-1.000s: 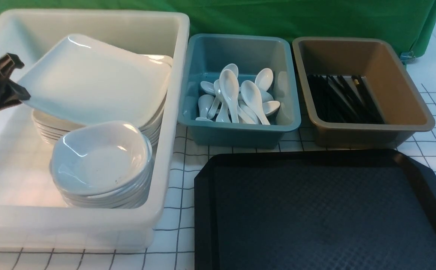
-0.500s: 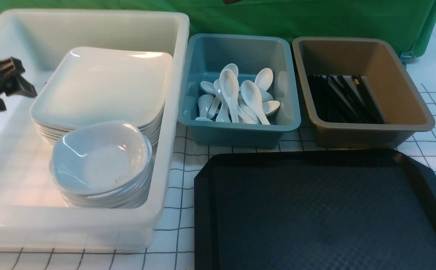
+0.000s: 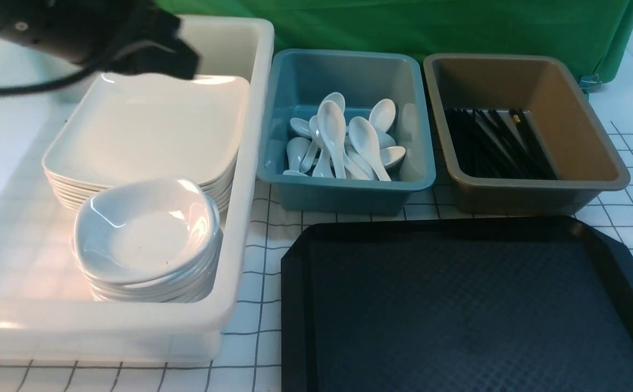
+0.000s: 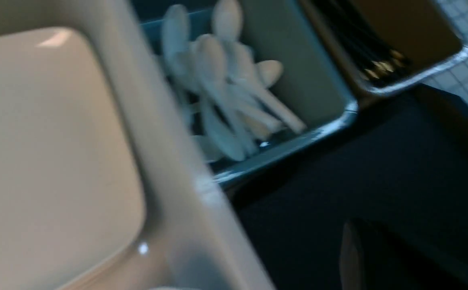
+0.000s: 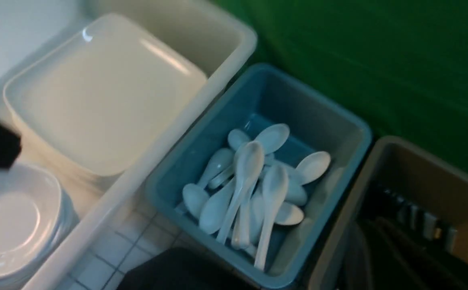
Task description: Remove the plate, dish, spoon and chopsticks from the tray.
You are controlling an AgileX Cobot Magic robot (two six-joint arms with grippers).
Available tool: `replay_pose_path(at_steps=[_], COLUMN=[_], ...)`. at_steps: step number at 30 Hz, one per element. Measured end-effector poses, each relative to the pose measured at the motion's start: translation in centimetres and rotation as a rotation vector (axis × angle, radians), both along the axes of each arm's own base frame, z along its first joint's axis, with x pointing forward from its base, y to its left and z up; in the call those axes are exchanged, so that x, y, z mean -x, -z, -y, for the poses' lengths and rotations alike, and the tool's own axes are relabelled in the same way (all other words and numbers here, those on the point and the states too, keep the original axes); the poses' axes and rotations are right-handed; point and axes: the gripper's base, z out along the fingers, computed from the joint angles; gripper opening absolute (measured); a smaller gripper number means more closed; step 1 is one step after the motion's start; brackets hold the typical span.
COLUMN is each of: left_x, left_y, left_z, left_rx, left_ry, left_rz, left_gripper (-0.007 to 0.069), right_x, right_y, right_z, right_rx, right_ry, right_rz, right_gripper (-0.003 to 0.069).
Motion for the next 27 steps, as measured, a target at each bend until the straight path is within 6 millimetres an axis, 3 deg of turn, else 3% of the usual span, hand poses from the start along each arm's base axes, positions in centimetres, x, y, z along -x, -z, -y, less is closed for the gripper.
replay_pose_path(at_steps=[4, 9, 11, 12, 14, 17, 19, 20, 22, 27], left_x=[6.0, 12.0, 14.2, 14.6, 17.0, 18.7, 19.4, 19.6, 20.2, 20.2], left_y=[-3.0, -4.4, -3.7, -3.4, -1.7, 1.7, 3.9, 4.1, 7.0, 10.3], left_z=[1.5, -0.2, -1.3, -1.5, -2.9, -3.8, -4.2, -4.4, -4.8, -4.8], left_rx=[-0.017, 0.042, 0.078, 0.084, 0.12, 0.12, 0.145, 0.154, 0.191, 0.284], left_ry=[0.041, 0.02, 0.001, -0.003, -0.03, -0.05, -0.076, -0.081, -0.118, -0.166], left_rz=[0.115, 0.265, 0.299, 0.3, 0.328, 0.312, 0.288, 0.29, 0.271, 0.274], left_gripper=[-0.0003, -0.0003, -0.0003, -0.0003, -0.0003, -0.0003, -0.0003, -0.0003, -0.0002, -0.0001], right_x=[5.6, 11.0, 13.7, 13.9, 16.3, 18.6, 19.6, 19.7, 20.8, 22.0], right_y=[-2.9, -1.8, 0.9, 1.1, 4.8, 10.3, 13.2, 13.5, 17.2, 20.8], right_z=[4.3, 8.7, 10.7, 10.8, 12.4, 13.9, 14.3, 14.4, 14.6, 14.7], right_rx=[-0.078, -0.111, -0.139, -0.15, -0.225, -0.323, -0.391, -0.401, -0.494, -0.683], right_ry=[0.023, 0.057, 0.052, 0.049, 0.036, 0.019, -0.009, -0.012, -0.063, -0.138], right_rz=[0.09, 0.149, 0.197, 0.21, 0.267, 0.358, 0.445, 0.453, 0.553, 0.659], right_gripper=[0.0001, 0.0001, 0.0001, 0.0001, 0.0001, 0.0001, 0.0001, 0.0001, 0.0001, 0.0008])
